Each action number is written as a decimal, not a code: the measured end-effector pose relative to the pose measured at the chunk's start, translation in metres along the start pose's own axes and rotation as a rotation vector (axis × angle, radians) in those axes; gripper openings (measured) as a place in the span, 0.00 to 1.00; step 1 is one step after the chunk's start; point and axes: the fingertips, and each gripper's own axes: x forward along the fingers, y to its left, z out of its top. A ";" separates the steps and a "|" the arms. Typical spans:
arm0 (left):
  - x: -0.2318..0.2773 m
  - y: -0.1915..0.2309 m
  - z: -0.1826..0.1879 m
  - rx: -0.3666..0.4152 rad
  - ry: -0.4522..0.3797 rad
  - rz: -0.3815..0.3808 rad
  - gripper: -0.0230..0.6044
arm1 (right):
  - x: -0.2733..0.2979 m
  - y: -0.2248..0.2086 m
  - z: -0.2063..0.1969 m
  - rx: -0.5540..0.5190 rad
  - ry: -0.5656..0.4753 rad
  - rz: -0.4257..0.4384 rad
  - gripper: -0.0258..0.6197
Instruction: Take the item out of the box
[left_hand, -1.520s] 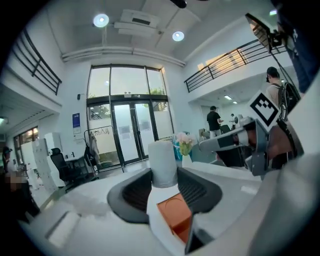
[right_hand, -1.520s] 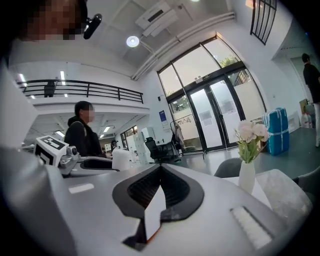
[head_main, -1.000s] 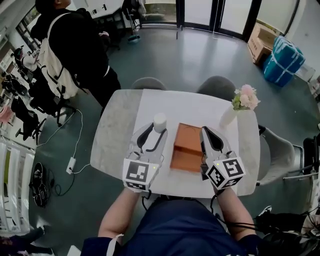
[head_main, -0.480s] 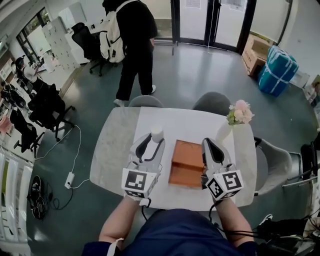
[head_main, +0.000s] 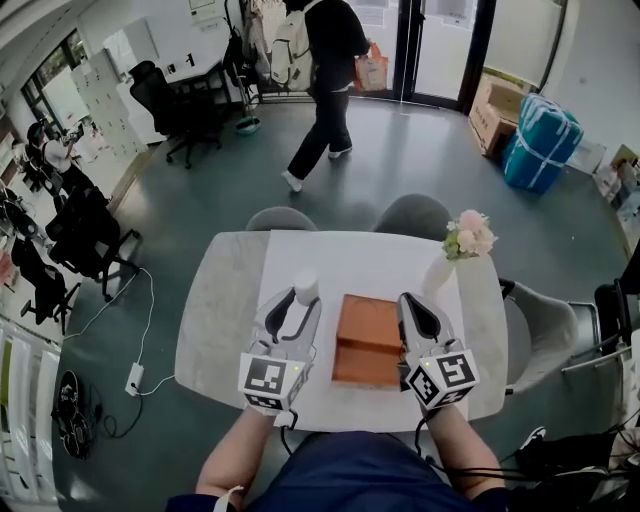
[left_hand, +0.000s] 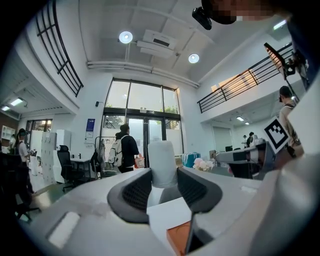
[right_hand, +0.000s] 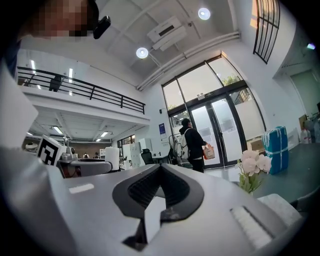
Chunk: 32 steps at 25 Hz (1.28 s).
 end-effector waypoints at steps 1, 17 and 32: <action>0.000 0.000 -0.001 -0.001 0.001 -0.001 0.31 | 0.000 0.000 -0.001 -0.001 0.002 -0.002 0.04; -0.005 -0.016 -0.020 -0.018 0.013 -0.042 0.31 | -0.019 -0.003 -0.012 0.011 0.020 -0.026 0.04; -0.012 -0.032 -0.017 -0.002 0.015 -0.052 0.31 | -0.040 -0.002 -0.011 0.009 0.016 -0.037 0.04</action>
